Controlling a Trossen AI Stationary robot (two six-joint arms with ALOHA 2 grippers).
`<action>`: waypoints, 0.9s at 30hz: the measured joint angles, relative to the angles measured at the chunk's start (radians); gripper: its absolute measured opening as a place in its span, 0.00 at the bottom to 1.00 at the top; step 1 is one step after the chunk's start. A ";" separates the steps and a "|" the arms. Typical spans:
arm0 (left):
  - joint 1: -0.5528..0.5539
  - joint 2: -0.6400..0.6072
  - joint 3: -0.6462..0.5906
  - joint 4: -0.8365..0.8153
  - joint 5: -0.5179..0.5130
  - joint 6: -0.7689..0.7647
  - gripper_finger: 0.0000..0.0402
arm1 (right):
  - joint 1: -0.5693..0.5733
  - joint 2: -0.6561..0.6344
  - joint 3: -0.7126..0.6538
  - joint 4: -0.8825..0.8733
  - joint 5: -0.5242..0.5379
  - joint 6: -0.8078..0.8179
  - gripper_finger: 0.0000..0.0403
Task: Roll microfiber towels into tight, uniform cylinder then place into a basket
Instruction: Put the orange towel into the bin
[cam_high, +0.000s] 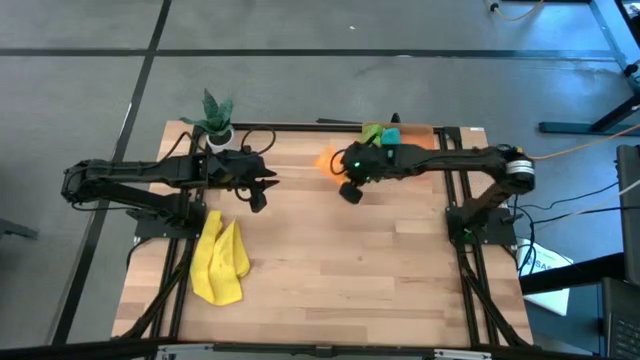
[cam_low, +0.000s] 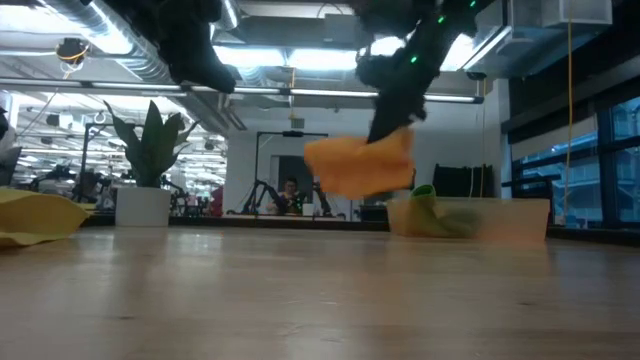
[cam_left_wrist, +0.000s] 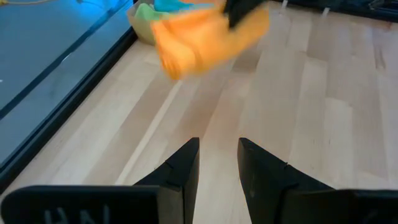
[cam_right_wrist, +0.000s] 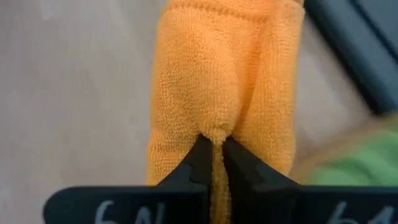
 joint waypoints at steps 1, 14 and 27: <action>0.000 0.000 0.000 0.001 0.000 0.000 0.25 | -0.007 -0.026 0.000 -0.026 0.027 0.005 0.05; 0.000 0.000 0.000 0.007 0.004 0.001 0.25 | -0.192 -0.202 0.000 -0.431 0.373 0.280 0.05; 0.000 0.001 0.000 0.069 0.013 0.038 0.25 | -0.416 -0.190 -0.250 -0.297 0.357 0.310 0.05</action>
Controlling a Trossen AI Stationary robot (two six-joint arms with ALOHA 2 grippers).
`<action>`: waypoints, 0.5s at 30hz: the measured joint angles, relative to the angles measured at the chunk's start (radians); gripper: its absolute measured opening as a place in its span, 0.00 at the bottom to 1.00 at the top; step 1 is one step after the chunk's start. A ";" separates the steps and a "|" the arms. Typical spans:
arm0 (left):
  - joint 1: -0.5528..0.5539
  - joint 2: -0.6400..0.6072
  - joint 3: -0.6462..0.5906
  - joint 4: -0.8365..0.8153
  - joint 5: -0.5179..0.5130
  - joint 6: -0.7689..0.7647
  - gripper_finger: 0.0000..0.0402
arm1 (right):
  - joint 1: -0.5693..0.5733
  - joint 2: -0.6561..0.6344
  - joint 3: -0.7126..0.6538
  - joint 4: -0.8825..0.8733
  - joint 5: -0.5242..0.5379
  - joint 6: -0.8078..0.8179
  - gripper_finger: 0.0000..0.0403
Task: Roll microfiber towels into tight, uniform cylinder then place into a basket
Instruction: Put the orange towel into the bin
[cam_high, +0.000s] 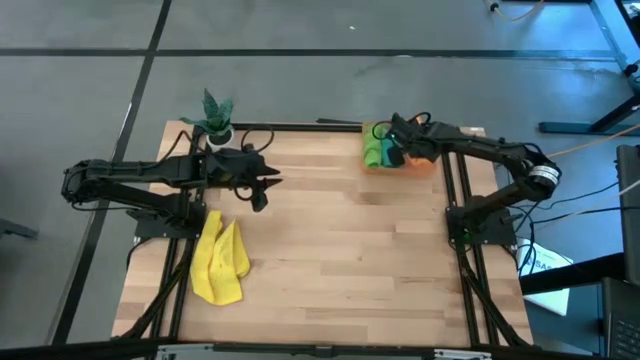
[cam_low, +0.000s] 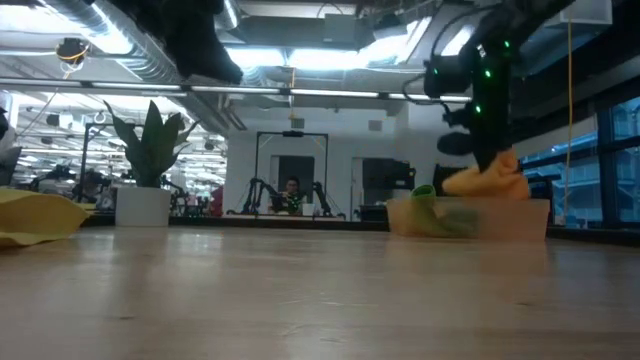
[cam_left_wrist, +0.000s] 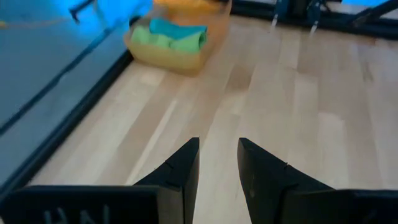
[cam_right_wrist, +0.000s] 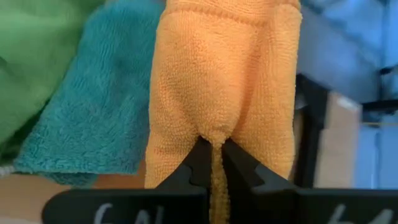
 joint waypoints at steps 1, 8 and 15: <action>0.000 0.000 0.000 0.014 0.000 0.012 0.25 | -0.007 0.000 -0.024 0.030 -0.017 -0.002 0.05; 0.000 0.000 0.000 0.068 0.000 0.039 0.25 | -0.040 0.000 -0.118 0.141 -0.032 -0.003 0.05; 0.000 0.000 0.000 0.074 0.000 0.042 0.25 | -0.043 0.020 -0.166 0.269 -0.028 0.000 0.05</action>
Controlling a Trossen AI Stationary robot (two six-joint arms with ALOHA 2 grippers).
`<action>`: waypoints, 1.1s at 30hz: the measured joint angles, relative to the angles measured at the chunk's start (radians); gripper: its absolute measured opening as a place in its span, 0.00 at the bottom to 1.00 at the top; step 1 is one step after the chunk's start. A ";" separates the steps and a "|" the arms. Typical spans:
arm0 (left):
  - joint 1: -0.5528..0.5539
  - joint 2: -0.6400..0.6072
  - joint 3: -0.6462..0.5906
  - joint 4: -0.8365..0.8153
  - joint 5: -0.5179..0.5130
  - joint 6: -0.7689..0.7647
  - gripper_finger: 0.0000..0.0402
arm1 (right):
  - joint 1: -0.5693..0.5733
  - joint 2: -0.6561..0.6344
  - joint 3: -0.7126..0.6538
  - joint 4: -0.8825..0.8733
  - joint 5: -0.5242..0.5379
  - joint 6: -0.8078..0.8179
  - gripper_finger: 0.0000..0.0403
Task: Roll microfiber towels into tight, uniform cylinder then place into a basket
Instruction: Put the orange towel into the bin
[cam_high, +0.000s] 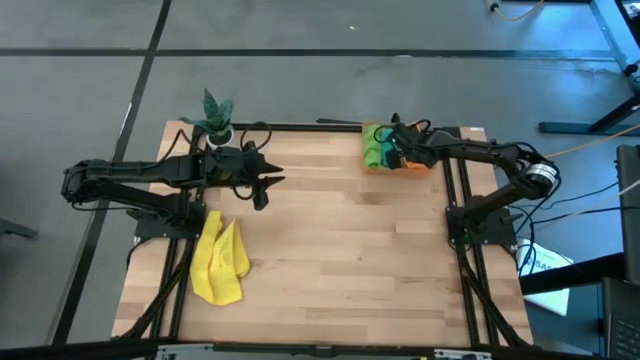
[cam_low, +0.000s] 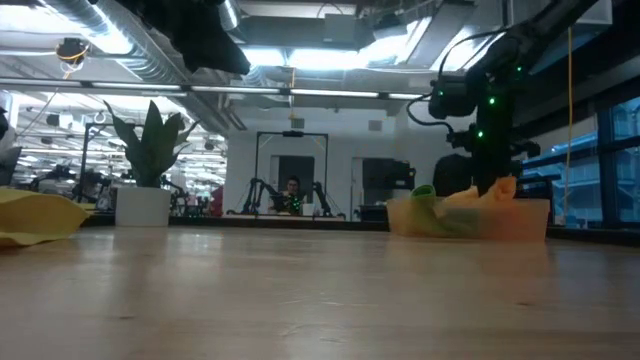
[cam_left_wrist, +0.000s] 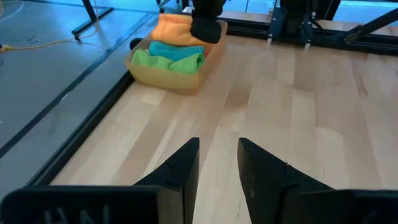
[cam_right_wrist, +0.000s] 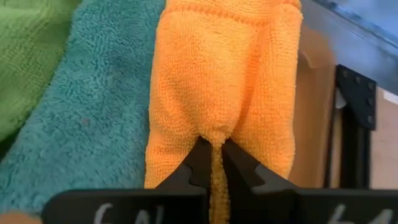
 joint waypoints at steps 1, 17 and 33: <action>0.000 0.000 0.000 0.000 0.000 0.000 0.25 | 0.000 0.010 -0.004 0.019 0.000 -0.003 0.05; 0.000 0.000 0.000 -0.002 0.030 0.000 0.25 | -0.041 0.138 -0.001 0.063 -0.010 0.008 0.05; 0.000 0.000 0.000 -0.004 0.030 0.000 0.25 | -0.043 0.144 0.055 0.053 -0.103 0.010 0.50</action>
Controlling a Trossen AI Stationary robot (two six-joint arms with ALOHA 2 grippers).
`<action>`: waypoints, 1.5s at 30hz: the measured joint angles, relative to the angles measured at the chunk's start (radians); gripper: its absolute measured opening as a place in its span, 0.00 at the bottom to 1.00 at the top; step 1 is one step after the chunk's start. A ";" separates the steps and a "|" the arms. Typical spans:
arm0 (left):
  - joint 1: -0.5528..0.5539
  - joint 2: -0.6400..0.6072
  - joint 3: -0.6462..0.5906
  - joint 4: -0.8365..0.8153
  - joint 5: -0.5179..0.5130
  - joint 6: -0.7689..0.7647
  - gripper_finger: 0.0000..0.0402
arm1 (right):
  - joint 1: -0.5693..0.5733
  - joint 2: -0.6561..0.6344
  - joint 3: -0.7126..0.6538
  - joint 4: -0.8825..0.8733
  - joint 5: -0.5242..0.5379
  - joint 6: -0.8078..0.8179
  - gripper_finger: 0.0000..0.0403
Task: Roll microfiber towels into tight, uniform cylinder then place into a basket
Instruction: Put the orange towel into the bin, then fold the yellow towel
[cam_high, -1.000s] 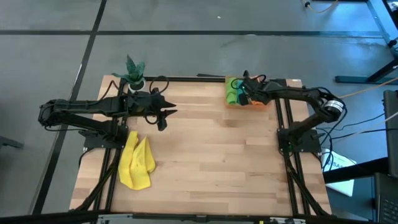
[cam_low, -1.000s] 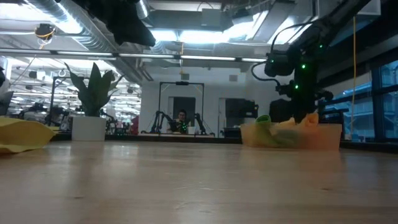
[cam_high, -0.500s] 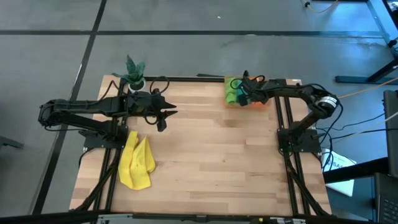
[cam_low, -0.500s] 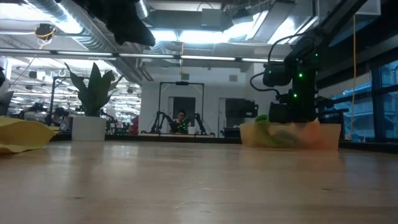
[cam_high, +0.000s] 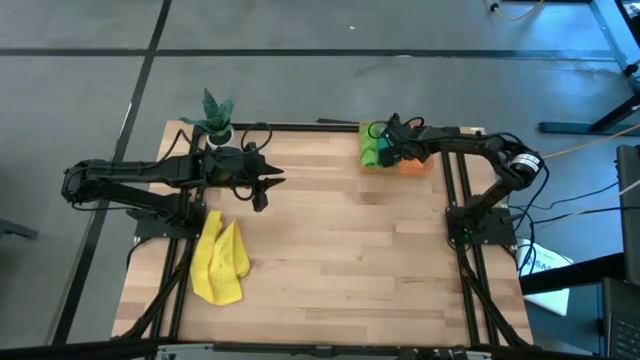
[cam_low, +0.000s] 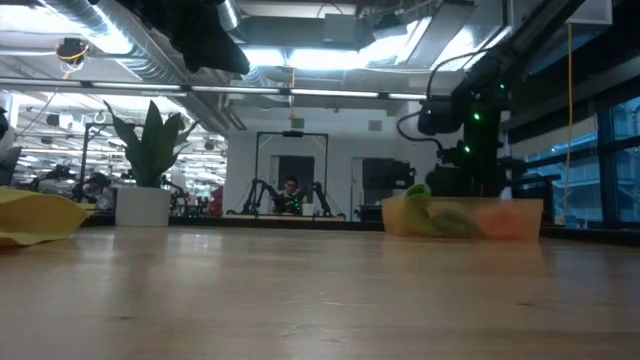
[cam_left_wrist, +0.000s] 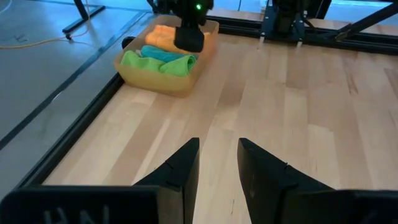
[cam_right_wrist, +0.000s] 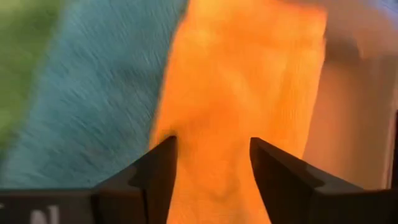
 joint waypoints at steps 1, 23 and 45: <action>0.000 0.000 0.000 0.000 0.000 0.000 0.25 | 0.000 -0.002 0.020 -0.010 -0.003 -0.004 0.52; -0.061 0.000 0.000 -0.315 0.000 -0.363 0.25 | 0.245 -0.169 0.426 -0.327 0.025 -0.105 0.56; -0.530 0.004 0.000 -0.643 0.066 -1.428 0.25 | 0.620 -0.173 0.418 -0.141 -0.279 -0.243 0.56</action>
